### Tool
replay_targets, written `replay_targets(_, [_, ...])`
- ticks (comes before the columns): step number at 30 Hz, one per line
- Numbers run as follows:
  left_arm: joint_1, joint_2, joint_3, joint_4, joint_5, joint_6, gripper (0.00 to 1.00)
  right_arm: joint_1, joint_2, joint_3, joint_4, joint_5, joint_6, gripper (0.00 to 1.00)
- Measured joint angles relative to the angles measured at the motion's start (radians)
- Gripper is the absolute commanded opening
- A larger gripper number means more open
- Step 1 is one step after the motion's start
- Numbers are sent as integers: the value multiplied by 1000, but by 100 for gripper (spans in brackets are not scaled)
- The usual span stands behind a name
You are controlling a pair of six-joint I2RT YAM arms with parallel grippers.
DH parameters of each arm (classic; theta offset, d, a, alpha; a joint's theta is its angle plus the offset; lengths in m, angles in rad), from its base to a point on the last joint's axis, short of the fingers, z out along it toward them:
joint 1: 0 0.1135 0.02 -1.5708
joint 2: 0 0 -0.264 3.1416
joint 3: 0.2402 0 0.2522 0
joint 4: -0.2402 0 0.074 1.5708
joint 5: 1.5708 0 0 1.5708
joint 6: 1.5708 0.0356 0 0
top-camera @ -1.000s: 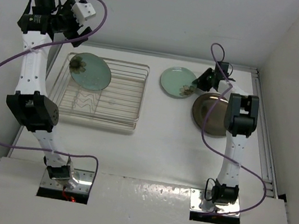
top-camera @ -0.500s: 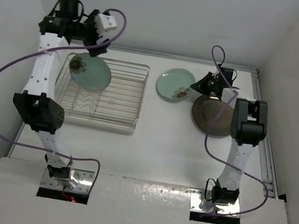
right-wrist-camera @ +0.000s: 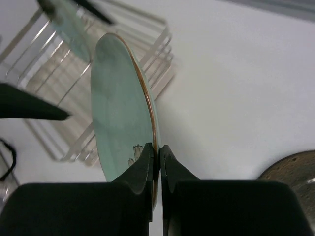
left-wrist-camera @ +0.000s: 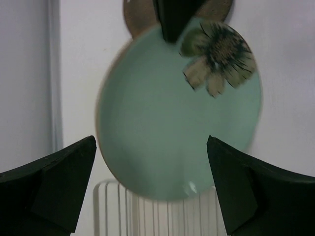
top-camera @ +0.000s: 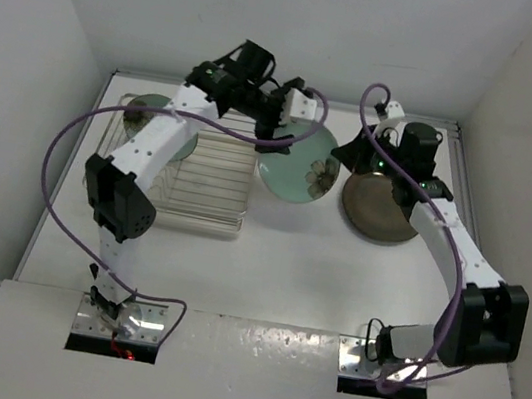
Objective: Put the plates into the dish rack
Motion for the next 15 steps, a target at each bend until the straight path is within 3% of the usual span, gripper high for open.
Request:
replay_targets(9, [-117, 100, 3, 37, 29, -23, 98, 63, -182, -148, -123, -26, -97, 0])
replay_targets(11, [-117, 93, -33, 51, 44, -23, 92, 64, -217, -163, -124, -14, -108, 0])
replay_targets(13, [-119, 92, -80, 49, 58, -22, 80, 65, -243, -167, -121, -6, -115, 0])
replay_targets(15, [-119, 92, -119, 36, 76, -22, 78, 66, -259, -167, -108, -5, -119, 0])
